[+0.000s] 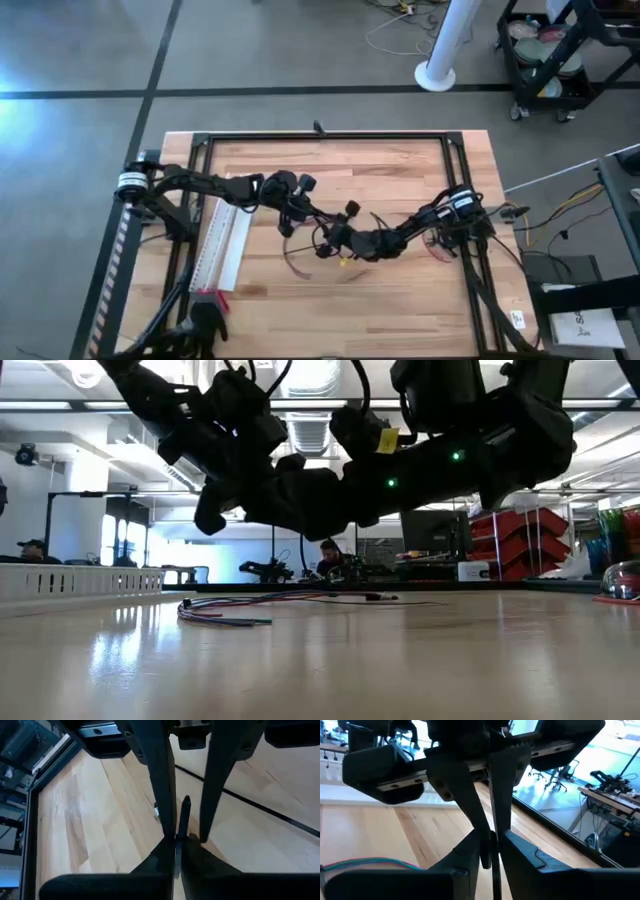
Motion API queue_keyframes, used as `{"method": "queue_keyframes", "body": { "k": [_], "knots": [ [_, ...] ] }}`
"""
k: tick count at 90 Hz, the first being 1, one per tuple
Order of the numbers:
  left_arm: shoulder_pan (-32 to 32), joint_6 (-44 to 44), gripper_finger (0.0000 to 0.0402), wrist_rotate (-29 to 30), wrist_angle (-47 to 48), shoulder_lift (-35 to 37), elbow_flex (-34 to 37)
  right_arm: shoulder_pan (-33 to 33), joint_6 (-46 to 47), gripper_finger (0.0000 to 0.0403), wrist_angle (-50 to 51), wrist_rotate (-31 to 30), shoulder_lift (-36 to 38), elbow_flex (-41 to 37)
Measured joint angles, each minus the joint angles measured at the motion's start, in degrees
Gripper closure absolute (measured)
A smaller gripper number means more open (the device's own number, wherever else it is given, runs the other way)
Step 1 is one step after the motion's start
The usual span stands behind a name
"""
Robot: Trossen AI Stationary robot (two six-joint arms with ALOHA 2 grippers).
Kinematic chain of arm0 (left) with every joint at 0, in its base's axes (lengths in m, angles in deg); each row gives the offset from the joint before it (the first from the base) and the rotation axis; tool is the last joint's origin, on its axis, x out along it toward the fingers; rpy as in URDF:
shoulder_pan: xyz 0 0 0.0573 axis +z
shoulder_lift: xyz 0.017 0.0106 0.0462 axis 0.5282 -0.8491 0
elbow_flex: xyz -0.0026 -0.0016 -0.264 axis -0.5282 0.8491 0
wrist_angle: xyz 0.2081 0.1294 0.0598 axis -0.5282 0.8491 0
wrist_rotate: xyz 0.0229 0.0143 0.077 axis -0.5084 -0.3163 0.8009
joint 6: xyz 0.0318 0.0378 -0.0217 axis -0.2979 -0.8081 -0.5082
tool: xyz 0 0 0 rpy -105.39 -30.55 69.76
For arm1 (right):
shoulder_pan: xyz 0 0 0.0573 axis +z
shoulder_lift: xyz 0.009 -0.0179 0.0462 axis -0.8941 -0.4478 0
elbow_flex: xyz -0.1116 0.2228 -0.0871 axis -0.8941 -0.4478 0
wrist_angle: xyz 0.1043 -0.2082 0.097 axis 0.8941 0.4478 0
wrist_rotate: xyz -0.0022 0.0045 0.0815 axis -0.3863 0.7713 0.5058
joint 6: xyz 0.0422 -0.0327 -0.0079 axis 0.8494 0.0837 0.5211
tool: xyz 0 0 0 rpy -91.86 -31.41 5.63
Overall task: Ziptie cables
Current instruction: Wrap the cable wires using black ziptie
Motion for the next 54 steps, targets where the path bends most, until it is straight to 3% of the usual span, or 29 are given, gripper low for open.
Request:
{"method": "queue_keyframes", "body": {
  "k": [15,54],
  "knots": [
    [0.0,0.02,0.0401,-0.02,0.08,0.0,0.0,-0.02,0.76,0.0397,0.03,-0.05,0.01,0.0],
    [1.44,2.11,0.0401,-0.63,-0.45,0.02,0.35,0.68,0.75,0.0403,0.6,0.03,2.75,-0.11]
  ]
}}
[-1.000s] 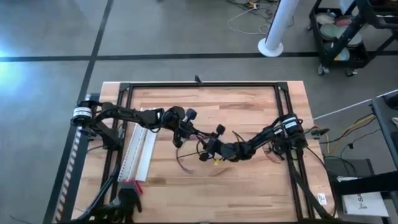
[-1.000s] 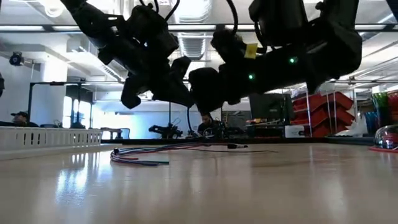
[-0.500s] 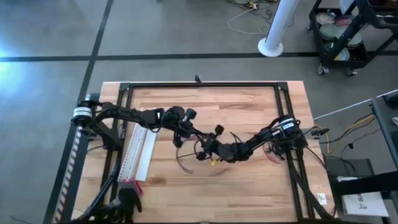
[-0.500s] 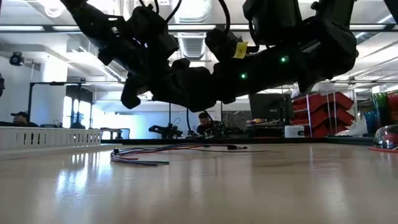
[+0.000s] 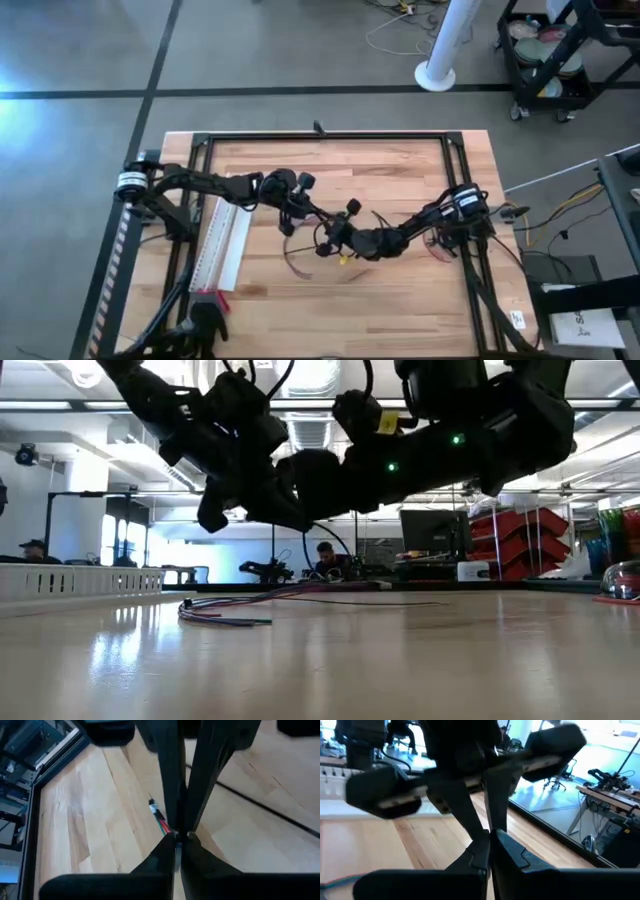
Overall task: Ziptie cables
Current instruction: Wrap the cable wires using black ziptie
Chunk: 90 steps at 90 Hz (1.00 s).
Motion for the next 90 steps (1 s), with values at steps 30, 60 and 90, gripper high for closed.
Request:
{"method": "queue_keyframes", "body": {
  "k": [30,60,90],
  "knots": [
    [2.06,-0.18,0.0401,-0.8,0.23,0.0,2.6,2.12,-2.29,0.0401,1.47,-0.65,4.66,0.01],
    [2.8,0.49,0.0401,-1.9,0.31,0.0,4.98,3.66,-2.62,0.0402,6.62,-4.43,12.38,-1.88],
    [2.98,0.47,0.0401,-1.87,3.33,0.02,4.4,2.78,5.88,0.0403,14.77,-1.01,12.83,-2.03]
  ]
}}
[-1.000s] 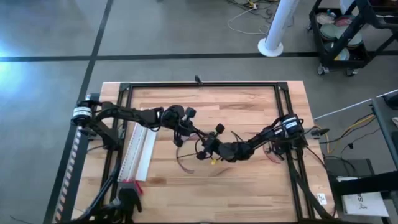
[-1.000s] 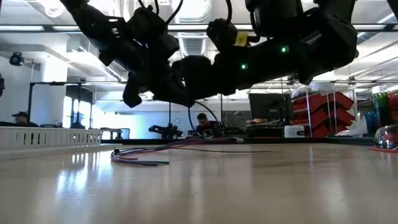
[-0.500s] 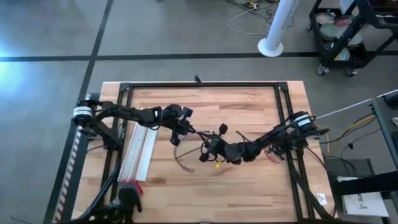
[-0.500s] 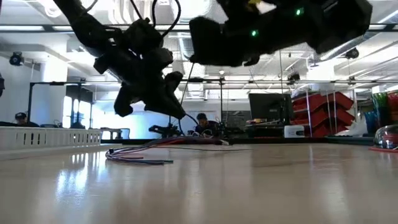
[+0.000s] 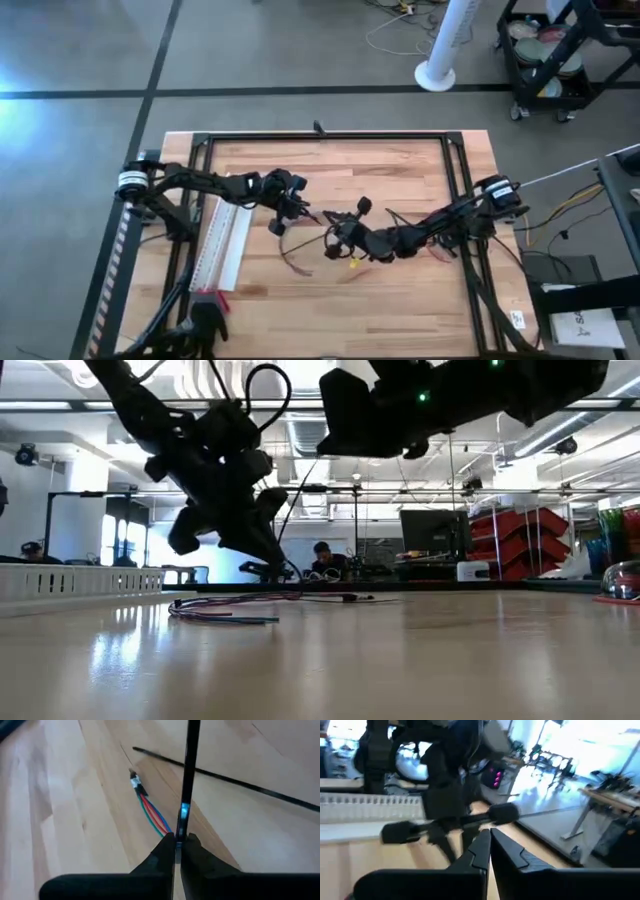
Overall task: Ziptie cables
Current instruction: Wrap the cable wires using black ziptie
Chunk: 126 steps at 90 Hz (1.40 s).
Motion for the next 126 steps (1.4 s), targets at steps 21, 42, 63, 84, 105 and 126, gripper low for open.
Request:
{"method": "queue_keyframes", "body": {
  "k": [21,42,63,84,105,126],
  "knots": [
    [0.07,-0.35,0.0401,-0.02,0.09,0.02,-0.53,0.06,2.2,0.0373,1.49,1.48,-3.05,-0.13],
    [0.07,-0.39,0.0401,-0.04,0.0,0.02,-0.55,-3.21,9.76,0.0282,-1.07,2.54,-12.83,0.29],
    [0.07,0.12,0.0401,-0.06,0.17,0.03,-0.59,-7.29,1.46,0.0277,-11.54,7.04,-20.45,6.84],
    [0.07,0.4,0.0401,-0.02,0.62,0.04,-0.59,-8.01,-1.07,0.0313,-9.3,9.96,-21.48,10.47],
    [0.22,0.26,0.0401,-0.04,0.25,0.04,-0.59,-7.59,1.95,0.0348,-8.42,6.18,-21.45,9.6],
    [0.22,0.23,0.0401,-0.05,0.4,0.09,-0.59,-7.63,2.25,0.0338,-8.41,5.7,-21.47,9.04]
  ]
}}
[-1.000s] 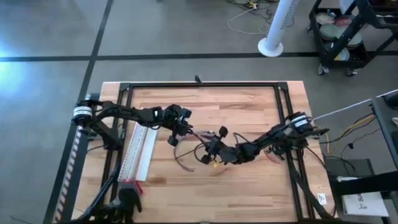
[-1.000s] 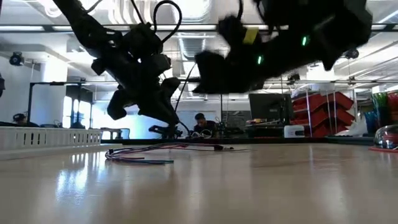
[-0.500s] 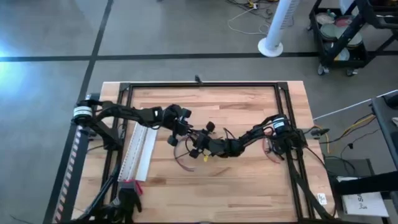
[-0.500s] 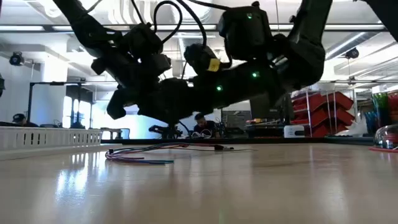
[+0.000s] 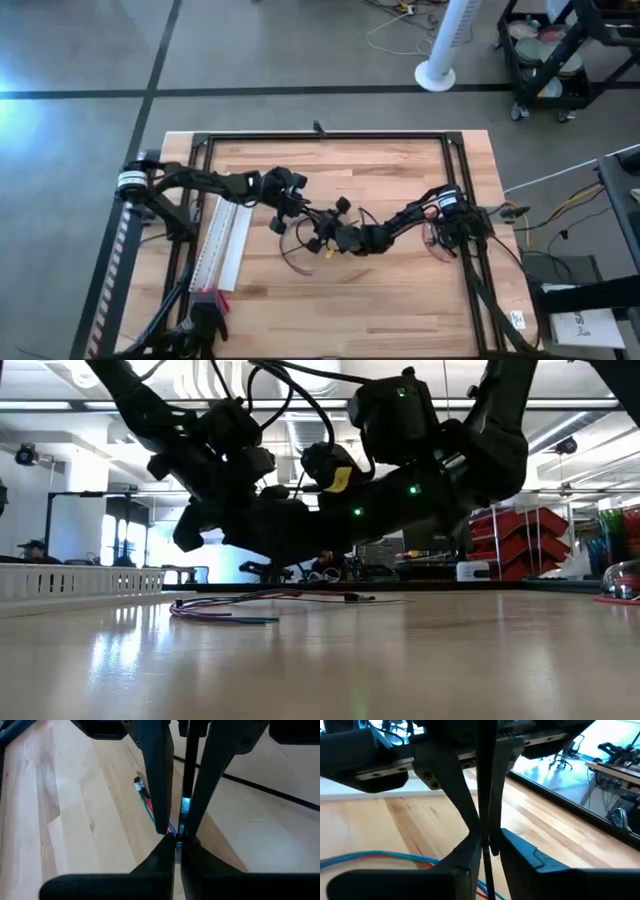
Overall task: Ziptie cables
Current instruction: Wrap the cable wires using black ziptie
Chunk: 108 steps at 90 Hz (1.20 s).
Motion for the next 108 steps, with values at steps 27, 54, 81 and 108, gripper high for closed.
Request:
{"method": "queue_keyframes", "body": {
  "k": [27,54,81,108],
  "knots": [
    [0.0,0.14,0.0402,-0.11,-0.05,0.0,0.0,-0.18,-0.83,0.0318,-0.42,1.29,0.0,0.81],
    [0.0,0.14,0.0402,-0.01,0.41,0.0,0.0,-0.11,-0.45,0.0396,1.25,1.13,0.02,0.83],
    [0.3,-0.6,0.0402,-0.5,0.56,-1.24,0.0,0.88,-2.86,0.0401,3.26,1.33,5.21,0.84],
    [1.42,-0.85,0.0401,-1.1,0.14,-3.57,0.06,4.89,-10.15,0.0401,9.75,-4.98,17.47,-1.61]
  ]
}}
